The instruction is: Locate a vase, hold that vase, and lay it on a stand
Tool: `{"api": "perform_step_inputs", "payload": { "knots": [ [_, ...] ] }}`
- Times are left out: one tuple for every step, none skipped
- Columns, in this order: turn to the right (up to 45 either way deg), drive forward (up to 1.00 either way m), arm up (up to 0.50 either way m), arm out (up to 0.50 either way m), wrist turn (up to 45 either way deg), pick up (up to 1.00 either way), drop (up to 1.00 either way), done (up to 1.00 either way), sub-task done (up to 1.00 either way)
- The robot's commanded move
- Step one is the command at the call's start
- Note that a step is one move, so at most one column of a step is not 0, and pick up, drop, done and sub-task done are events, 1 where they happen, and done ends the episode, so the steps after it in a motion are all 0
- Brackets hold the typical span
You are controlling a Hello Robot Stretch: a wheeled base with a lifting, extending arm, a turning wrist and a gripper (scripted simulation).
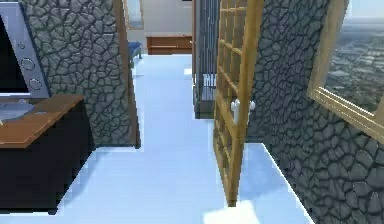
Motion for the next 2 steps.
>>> {"api": "perform_step_inputs", "payload": {
  "knots": [
    [0.0,1.0,0.0,0.0,0.0,0.0,0.0,0.0,0.0],
    [-3.0,0.0,0.0,0.0,0.0,0.0,0.0,0.0,0.0]
  ]
}}
